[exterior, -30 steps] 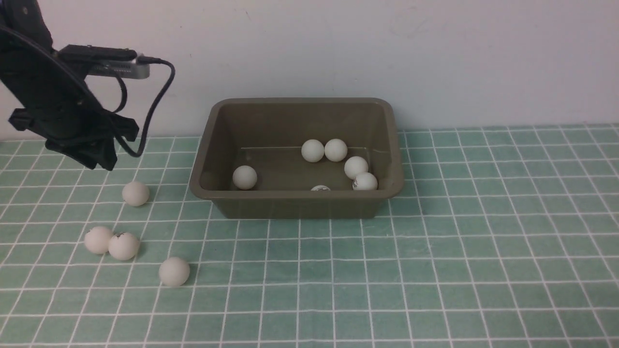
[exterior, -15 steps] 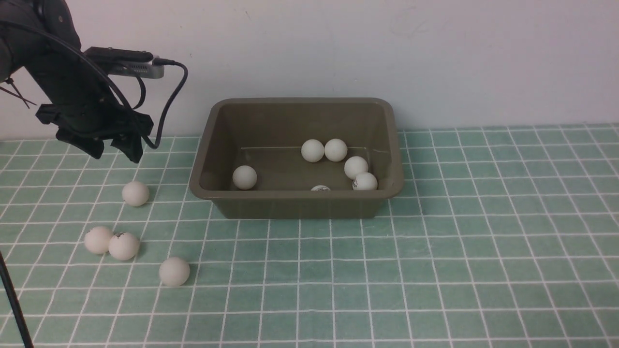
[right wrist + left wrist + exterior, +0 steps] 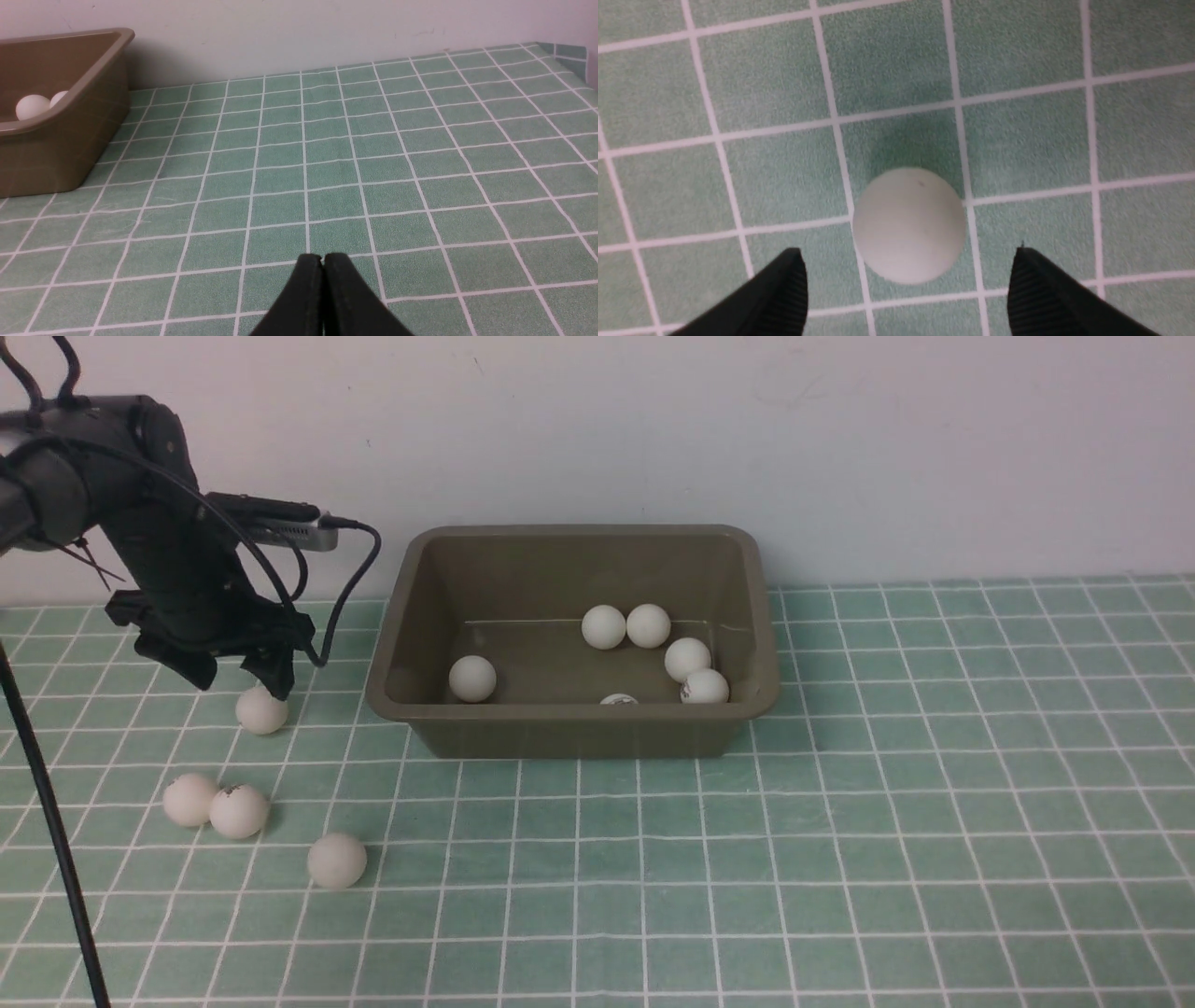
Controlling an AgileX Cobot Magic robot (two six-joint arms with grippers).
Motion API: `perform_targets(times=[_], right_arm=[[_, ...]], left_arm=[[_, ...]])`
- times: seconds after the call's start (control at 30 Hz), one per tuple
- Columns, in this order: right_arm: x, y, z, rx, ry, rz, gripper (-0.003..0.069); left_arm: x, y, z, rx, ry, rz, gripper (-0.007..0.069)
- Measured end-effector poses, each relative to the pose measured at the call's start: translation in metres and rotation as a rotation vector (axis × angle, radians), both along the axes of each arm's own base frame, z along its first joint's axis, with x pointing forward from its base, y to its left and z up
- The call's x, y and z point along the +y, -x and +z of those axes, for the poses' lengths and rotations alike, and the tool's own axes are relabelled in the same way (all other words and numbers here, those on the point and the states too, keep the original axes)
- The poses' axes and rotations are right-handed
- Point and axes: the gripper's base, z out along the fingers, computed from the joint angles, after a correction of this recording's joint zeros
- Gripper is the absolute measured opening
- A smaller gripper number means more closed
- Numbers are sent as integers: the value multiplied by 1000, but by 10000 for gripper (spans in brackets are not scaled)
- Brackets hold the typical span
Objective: Put the table tennis balls in the box on the green coffee tablecloth.
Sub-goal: 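Reach for and grasp a ping pong ball on the table beside the basket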
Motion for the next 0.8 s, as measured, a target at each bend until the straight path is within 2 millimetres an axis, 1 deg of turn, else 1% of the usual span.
perform_targets(times=[0.07, 0.13, 0.27, 0.37, 0.4, 0.47, 0.5, 0.57, 0.6, 0.7, 0.8], right_arm=[[0, 0, 0, 0, 0, 0, -10], [0, 0, 0, 0, 0, 0, -10], [0, 0, 0, 0, 0, 0, -10], [0, 0, 0, 0, 0, 0, -10], [0, 0, 0, 0, 0, 0, -10], [0, 0, 0, 0, 0, 0, -10], [0, 0, 0, 0, 0, 0, -10], [0, 0, 0, 0, 0, 0, -10], [0, 0, 0, 0, 0, 0, -10], [0, 0, 0, 0, 0, 0, -10], [0, 0, 0, 0, 0, 0, -10]], left_arm=[[0, -1, -3, 3, 0, 0, 513], [0, -4, -12, 5, 0, 0, 513], [0, -6, -26, 23, 1, 0, 513], [0, -7, -34, 31, 1, 0, 512], [0, -8, -36, 35, 1, 0, 501], [1, -7, -36, 38, 0, 0, 458], [1, -7, -35, 40, -3, -1, 418], [1, -7, -34, 51, -9, -5, 368], [1, -7, -34, 54, -9, -5, 354], [2, -6, -28, 79, -26, -11, 349], [5, -7, -13, 105, -58, -17, 349]])
